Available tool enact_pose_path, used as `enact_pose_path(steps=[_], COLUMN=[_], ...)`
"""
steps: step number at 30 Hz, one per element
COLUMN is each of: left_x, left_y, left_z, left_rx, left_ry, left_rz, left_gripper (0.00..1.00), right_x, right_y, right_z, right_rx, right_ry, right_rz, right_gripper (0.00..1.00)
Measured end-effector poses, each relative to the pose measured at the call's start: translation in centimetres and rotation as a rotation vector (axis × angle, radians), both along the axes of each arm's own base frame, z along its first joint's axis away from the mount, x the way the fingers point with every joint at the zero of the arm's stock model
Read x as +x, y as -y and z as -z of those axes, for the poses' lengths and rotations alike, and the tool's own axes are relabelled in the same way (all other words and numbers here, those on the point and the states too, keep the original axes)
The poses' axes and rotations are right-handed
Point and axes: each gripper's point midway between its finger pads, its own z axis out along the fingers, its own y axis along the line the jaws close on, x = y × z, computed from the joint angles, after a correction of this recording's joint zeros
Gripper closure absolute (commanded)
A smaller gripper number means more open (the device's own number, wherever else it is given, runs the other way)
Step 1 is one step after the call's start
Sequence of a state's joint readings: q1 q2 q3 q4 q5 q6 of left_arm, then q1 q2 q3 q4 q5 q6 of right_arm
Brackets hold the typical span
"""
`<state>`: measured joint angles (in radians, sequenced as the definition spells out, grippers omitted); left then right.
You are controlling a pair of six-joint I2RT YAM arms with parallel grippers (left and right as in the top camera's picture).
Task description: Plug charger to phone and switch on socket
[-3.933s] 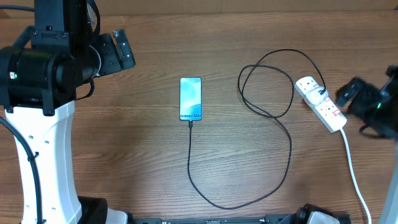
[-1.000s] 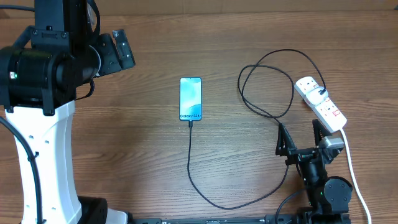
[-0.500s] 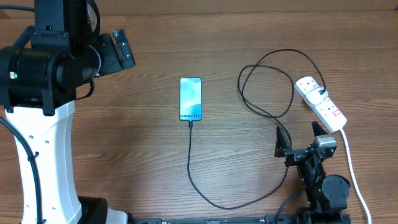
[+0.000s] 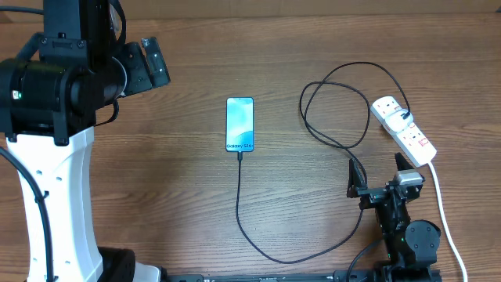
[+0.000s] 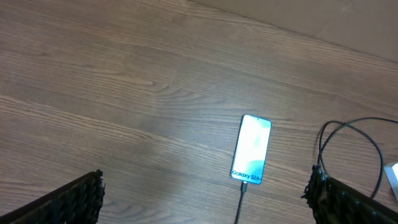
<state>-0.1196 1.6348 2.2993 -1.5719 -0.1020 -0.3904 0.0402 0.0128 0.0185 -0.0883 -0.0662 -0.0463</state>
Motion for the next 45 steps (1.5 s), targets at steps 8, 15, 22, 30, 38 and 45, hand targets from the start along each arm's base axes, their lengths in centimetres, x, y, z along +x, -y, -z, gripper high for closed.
enact_pose_path(steps=[8,15,22,30,38,45], left_x=[0.0,0.0,0.0,-0.6,-1.7,-5.6], left_y=[0.0,0.0,0.0,-0.2,-0.5,-1.3], left_z=[0.0,0.0,0.0,0.5,1.7,2.8], left_rx=[0.0,0.0,0.0,0.008,0.013,0.009], left_ry=[0.0,0.0,0.0,-0.032,0.026,0.174], left_rz=[0.0,0.0,0.0,-0.003,-0.012,-0.025], left_gripper=[0.01,0.0,0.0,0.0,0.0,0.0], right_x=[0.0,0.0,0.0,0.0,0.0,0.0], right_y=[0.1,0.1,0.1,0.1,0.1,0.1], right_z=[0.0,0.0,0.0,0.0,0.0,0.0], right_rx=[-0.002,-0.002,-0.003,-0.003,-0.003,-0.003], right_ry=[0.001,0.001,0.001,0.001,0.001,0.001], right_rz=[0.003,0.003,0.003,0.004,0.003,0.003], right_gripper=[0.0,0.0,0.0,0.0,0.0,0.0])
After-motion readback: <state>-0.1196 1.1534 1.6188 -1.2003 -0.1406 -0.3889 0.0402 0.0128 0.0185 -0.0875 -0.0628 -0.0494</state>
